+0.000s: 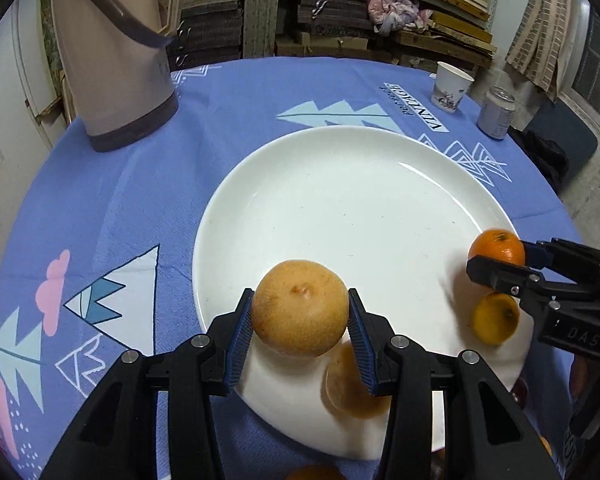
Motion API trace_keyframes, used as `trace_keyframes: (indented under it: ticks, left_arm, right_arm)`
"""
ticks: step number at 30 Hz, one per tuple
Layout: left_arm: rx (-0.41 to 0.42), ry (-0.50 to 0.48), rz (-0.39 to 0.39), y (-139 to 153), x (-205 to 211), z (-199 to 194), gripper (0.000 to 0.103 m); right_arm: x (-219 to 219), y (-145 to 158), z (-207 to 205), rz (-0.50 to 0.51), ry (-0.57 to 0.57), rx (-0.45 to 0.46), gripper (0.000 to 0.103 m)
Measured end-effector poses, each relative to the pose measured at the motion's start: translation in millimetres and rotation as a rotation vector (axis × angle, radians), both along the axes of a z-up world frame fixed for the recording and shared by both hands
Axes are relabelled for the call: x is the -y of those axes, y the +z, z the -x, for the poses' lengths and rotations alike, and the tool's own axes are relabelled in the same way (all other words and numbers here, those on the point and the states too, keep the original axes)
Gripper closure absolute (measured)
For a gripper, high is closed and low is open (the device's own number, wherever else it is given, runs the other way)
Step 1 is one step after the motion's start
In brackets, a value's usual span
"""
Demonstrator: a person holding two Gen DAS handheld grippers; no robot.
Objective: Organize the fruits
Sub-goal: 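Lower both fruits onto the white plate and open both grippers, then grasp the striped orange pepino fruit with the right gripper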
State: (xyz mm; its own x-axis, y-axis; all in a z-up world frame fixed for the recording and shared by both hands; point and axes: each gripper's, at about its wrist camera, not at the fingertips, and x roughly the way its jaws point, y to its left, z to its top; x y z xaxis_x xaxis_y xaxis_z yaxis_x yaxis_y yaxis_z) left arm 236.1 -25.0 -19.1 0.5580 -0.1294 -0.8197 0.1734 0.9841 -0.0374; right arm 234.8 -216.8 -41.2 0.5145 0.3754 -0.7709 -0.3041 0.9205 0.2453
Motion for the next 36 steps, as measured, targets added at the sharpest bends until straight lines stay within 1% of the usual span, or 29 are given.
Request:
trace_keyframes:
  ticks: [1,2,3,6,8,9,10,12,13,14,16,18,20,22,26,30,32,36]
  left_arm:
    - [0.004,0.005,-0.003,1,0,1,0.043]
    - [0.019,0.019,-0.01,4,-2,2,0.029]
    - [0.041,0.023,-0.009,8,-3,5,0.027]
    - [0.059,0.017,-0.021,17,-4,11,0.027]
    - [0.069,0.015,-0.027,23,-6,17,0.026]
    - [0.071,0.015,-0.029,25,-7,21,0.025]
    - [0.074,0.017,-0.03,27,-8,23,0.022]
    - [0.082,0.035,-0.039,32,-11,32,0.01]
    - [0.085,0.04,-0.043,34,-11,35,0.007]
    - [0.094,0.042,-0.048,37,-12,39,0.007]
    - [0.105,0.046,-0.056,42,-13,47,0.007]
    - [0.119,0.042,-0.049,48,-14,59,0.007]
    - [0.131,0.035,-0.041,52,-15,73,0.006]
    - [0.14,0.031,-0.043,54,-14,83,0.006]
    - [0.146,0.017,-0.043,54,-12,109,0.005]
    - [0.137,0.017,-0.057,47,-10,133,0.005]
    - [0.13,0.029,-0.045,44,-13,143,0.005]
    - [0.1,0.055,-0.024,35,-20,160,0.005]
  right_arm:
    - [1,0,-1,-0.004,-0.009,0.001,0.053]
    - [3,0,0,-0.014,-0.012,0.001,0.053]
    - [4,1,1,-0.018,-0.013,0.002,0.053]
    - [5,10,9,-0.017,-0.013,0.024,0.052]
    - [7,18,18,-0.017,-0.016,0.046,0.043]
    - [9,23,25,-0.018,-0.023,0.065,0.04]
    - [11,27,31,-0.019,-0.024,0.079,0.039]
    - [14,36,45,-0.018,-0.02,0.101,0.037]
    - [16,39,50,-0.017,-0.019,0.109,0.034]
    - [18,44,63,-0.011,-0.016,0.129,0.031]
    - [19,50,82,-0.002,0.003,0.152,0.029]
    - [20,56,112,0.004,0.032,0.173,0.027]
    - [22,56,138,-0.004,0.051,0.178,0.022]
    - [21,51,166,-0.016,0.091,0.157,0.022]
    - [5,30,214,0.03,0.165,0.107,0.022]
    - [-12,12,244,0.04,0.223,0.067,0.022]
    - [-23,6,256,0.049,0.252,0.063,0.022]
    - [-35,3,267,0.037,0.289,0.06,0.022]
